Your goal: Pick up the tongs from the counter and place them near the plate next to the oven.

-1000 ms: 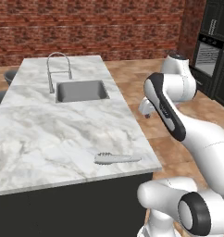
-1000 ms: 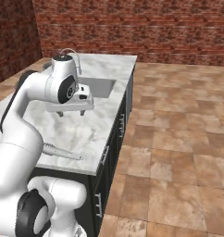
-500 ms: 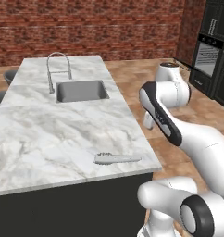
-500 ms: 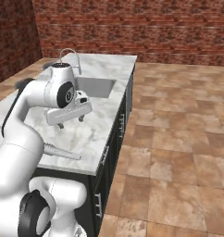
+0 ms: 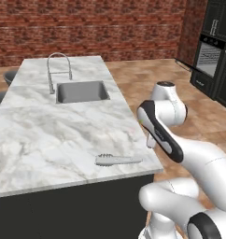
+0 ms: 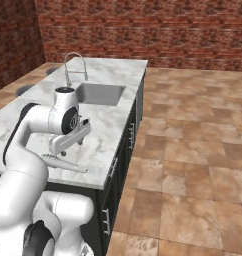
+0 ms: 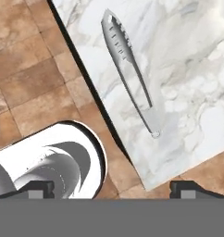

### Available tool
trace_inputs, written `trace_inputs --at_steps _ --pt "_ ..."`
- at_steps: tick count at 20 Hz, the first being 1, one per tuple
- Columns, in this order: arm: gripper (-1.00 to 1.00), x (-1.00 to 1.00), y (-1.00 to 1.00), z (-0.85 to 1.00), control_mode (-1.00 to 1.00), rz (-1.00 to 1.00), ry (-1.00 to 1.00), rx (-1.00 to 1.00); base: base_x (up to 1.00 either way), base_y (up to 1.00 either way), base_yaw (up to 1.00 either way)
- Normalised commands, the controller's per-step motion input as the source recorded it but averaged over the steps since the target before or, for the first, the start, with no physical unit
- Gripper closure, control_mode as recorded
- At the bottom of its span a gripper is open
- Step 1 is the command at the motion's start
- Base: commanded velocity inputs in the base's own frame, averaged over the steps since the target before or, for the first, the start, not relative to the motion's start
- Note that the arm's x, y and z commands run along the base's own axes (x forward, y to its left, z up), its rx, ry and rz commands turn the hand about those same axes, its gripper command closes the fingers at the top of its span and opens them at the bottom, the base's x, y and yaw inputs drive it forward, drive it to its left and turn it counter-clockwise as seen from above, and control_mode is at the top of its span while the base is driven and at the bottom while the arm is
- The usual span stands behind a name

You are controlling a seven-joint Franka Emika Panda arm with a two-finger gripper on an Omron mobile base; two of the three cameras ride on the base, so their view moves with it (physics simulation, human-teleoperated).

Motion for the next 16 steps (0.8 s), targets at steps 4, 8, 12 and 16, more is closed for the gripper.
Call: trace_inputs --at_steps 4,8,12,16 --pt "-1.00 -0.01 0.67 -0.57 -1.00 0.17 0.00 0.00 0.00 0.00 0.00" --pt "-1.00 0.11 0.50 -0.41 -1.00 0.11 0.00 0.00 0.00 0.00 0.00" --pt "-1.00 0.44 0.29 -0.29 -1.00 0.07 0.01 0.00 0.00 0.00 0.00" --pt "-1.00 0.49 0.19 -0.36 -1.00 0.06 0.01 0.00 0.00 0.00 0.00"
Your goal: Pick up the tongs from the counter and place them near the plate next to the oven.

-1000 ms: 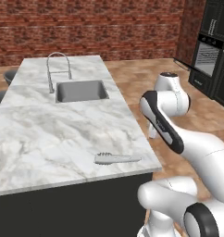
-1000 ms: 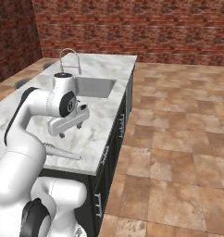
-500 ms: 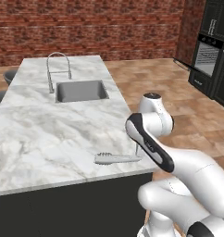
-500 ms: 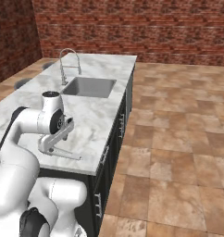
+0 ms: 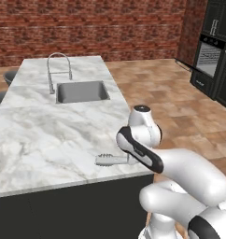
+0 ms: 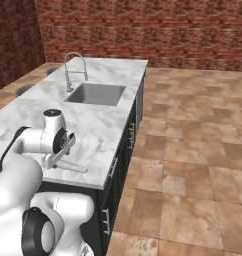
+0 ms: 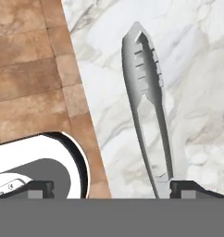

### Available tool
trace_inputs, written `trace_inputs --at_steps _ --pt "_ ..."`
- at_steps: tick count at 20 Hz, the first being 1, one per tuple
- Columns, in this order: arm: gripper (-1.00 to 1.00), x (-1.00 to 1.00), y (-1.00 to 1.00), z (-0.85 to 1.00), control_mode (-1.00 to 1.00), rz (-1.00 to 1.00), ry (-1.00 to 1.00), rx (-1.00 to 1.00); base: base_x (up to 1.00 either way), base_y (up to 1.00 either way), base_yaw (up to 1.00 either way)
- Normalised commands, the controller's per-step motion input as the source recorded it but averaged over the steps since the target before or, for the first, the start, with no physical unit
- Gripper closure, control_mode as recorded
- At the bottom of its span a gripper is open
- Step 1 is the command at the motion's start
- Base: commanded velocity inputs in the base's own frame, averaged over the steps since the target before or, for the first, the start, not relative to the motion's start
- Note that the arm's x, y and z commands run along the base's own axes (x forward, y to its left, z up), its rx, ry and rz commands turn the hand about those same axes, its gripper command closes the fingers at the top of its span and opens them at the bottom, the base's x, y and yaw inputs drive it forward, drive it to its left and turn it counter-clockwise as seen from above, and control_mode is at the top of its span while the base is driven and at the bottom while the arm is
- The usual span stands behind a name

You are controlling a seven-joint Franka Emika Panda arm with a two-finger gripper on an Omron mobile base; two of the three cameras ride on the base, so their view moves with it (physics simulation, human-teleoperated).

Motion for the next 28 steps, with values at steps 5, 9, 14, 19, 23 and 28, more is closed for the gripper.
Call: trace_inputs --at_steps 5,9,14,19,23,28 --pt "-1.00 0.43 0.10 -0.33 -1.00 0.05 0.00 0.00 0.00 0.00 0.00" --pt "-1.00 0.00 0.00 -0.25 -1.00 0.02 0.00 0.00 0.00 0.00 0.00" --pt "-1.00 0.00 0.00 -0.39 -1.00 0.00 0.00 0.00 0.00 0.00 0.00" --pt "-1.00 0.11 0.00 -0.48 -1.00 0.01 0.00 0.00 0.00 0.00 0.00" --pt "-1.00 0.38 0.00 -0.36 -1.00 0.04 -0.02 0.02 0.00 0.00 0.00" --pt "-1.00 0.35 0.00 -0.22 -1.00 0.06 -0.07 0.06 0.00 0.00 0.00"
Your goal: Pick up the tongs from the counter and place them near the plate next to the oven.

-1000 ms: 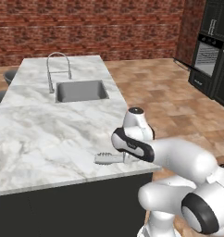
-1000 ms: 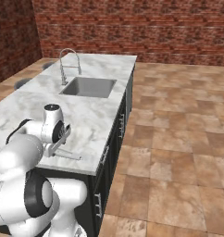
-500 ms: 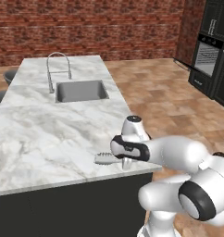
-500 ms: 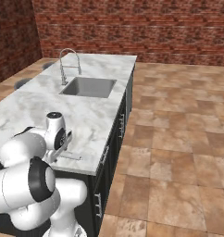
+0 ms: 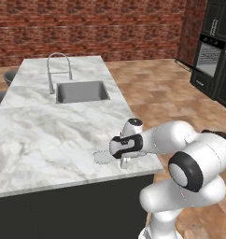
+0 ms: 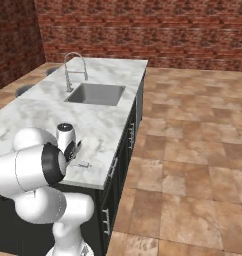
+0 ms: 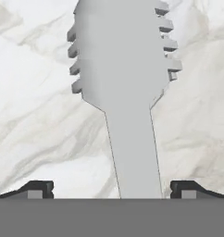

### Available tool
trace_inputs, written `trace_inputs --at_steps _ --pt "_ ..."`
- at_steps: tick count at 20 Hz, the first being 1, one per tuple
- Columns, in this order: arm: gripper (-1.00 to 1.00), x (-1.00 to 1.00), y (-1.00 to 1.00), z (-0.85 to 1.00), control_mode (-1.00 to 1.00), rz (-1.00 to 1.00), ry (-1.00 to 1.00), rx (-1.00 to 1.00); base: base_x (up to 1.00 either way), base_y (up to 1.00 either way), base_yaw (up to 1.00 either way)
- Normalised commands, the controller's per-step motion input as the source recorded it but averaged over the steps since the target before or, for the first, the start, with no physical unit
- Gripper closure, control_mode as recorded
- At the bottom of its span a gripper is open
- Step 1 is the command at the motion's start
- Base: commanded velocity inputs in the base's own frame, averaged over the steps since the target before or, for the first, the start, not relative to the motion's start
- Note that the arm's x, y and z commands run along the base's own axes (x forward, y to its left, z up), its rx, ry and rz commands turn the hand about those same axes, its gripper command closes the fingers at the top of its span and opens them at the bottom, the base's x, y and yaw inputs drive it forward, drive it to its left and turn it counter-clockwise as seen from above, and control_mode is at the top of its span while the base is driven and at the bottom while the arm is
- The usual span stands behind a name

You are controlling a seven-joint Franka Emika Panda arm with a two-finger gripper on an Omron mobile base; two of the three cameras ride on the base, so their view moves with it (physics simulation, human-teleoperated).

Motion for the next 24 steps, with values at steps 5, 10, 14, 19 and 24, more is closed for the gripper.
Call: trace_inputs --at_steps 5,10,14,19,24 --pt "-1.00 0.18 0.00 -0.30 -1.00 0.06 -0.05 0.02 0.00 0.00 0.00" --pt "1.00 0.01 0.03 -0.37 -1.00 0.03 0.00 0.00 0.00 0.00 0.00" --pt "1.00 0.00 0.00 -0.28 -1.00 0.00 0.00 0.00 0.00 0.00 0.00" --pt "1.00 -0.28 -0.11 -0.04 -1.00 0.00 -0.05 0.00 0.00 0.00 0.00" --pt "1.00 -0.56 -0.26 0.40 -1.00 0.00 -0.19 0.00 0.00 0.00 0.00"
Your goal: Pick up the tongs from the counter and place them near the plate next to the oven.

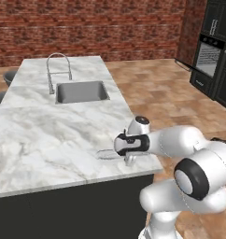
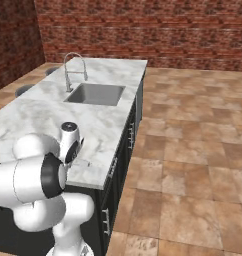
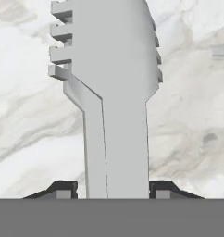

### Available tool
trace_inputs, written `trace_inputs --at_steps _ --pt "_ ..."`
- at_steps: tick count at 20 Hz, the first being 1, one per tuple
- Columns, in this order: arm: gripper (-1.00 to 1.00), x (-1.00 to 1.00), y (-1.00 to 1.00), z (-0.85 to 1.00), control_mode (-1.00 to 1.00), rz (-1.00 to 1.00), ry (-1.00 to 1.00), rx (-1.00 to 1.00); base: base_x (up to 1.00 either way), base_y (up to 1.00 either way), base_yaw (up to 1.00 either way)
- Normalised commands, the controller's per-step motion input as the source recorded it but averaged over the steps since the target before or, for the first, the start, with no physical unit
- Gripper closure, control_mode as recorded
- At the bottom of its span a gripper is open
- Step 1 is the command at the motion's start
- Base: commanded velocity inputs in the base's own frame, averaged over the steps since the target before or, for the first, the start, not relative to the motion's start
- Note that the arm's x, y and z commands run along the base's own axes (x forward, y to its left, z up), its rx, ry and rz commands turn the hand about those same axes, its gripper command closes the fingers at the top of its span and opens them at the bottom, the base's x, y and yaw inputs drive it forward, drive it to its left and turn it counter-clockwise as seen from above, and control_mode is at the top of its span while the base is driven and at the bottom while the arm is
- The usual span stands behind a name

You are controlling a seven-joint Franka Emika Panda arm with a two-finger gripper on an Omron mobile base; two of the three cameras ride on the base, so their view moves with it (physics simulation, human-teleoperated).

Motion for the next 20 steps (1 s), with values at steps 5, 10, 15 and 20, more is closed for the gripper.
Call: trace_inputs --at_steps 5,10,15,20 --pt "1.00 -0.50 -0.38 0.99 -1.00 -0.02 -0.17 0.00 0.00 0.00 0.00" --pt "1.00 -0.32 -0.49 1.00 -1.00 -0.20 -0.04 0.00 0.00 0.00 0.00" --pt "1.00 -0.34 -0.40 1.00 -1.00 -0.30 0.00 -0.06 0.00 0.00 0.00" --pt "1.00 -0.37 -0.52 0.83 -1.00 -0.30 -0.01 -0.03 0.00 0.00 0.00"
